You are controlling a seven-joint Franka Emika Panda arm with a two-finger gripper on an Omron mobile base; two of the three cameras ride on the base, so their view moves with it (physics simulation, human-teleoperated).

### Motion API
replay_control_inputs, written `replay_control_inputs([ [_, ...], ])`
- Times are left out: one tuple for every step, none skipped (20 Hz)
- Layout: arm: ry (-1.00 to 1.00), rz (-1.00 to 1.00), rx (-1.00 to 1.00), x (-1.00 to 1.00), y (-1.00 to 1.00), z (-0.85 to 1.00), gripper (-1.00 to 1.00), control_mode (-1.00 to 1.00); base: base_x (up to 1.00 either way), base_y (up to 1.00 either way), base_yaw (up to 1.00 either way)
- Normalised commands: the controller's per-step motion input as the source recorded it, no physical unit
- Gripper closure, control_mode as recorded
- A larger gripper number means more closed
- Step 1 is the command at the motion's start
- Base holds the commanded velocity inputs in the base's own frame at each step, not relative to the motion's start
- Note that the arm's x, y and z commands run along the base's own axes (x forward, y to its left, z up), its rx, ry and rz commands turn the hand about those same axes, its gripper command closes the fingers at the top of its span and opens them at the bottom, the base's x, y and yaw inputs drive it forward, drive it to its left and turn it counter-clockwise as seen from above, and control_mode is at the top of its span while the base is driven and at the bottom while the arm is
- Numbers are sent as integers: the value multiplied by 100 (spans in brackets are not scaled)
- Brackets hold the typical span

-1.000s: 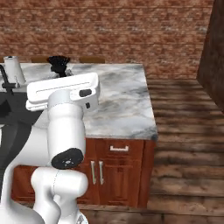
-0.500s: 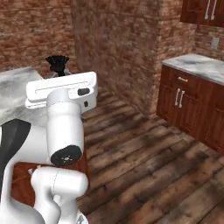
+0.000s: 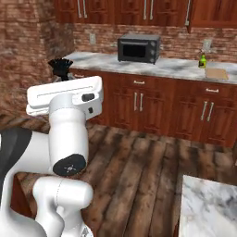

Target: Grab the spray bottle from the cabinet, then place it next to the cutting board for sanitizing. Then grab the dish brush from the countertop next to the sink and place it next to the cutting board.

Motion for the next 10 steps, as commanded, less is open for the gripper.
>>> replay_control_inputs([
  [0, 0, 0, 0, 0, 0, 100, 100, 26, -4, -83],
  [0, 0, 0, 0, 0, 0, 100, 100, 63, -3, -69],
  [0, 0, 0, 0, 0, 0, 100, 100, 99, -5, -52],
  [0, 0, 0, 0, 0, 0, 100, 100, 100, -9, -36],
  [0, 0, 0, 0, 0, 0, 100, 100, 100, -22, -20],
  [0, 0, 0, 0, 0, 0, 100, 100, 100, -29, -9],
  [0, 0, 0, 0, 0, 0, 100, 100, 100, -33, -1],
  [0, 0, 0, 0, 0, 0, 100, 100, 100, -26, 0],
  [0, 0, 0, 0, 0, 0, 100, 100, 100, 0, 0],
  [0, 0, 0, 0, 0, 0, 100, 100, 100, 0, 0],
])
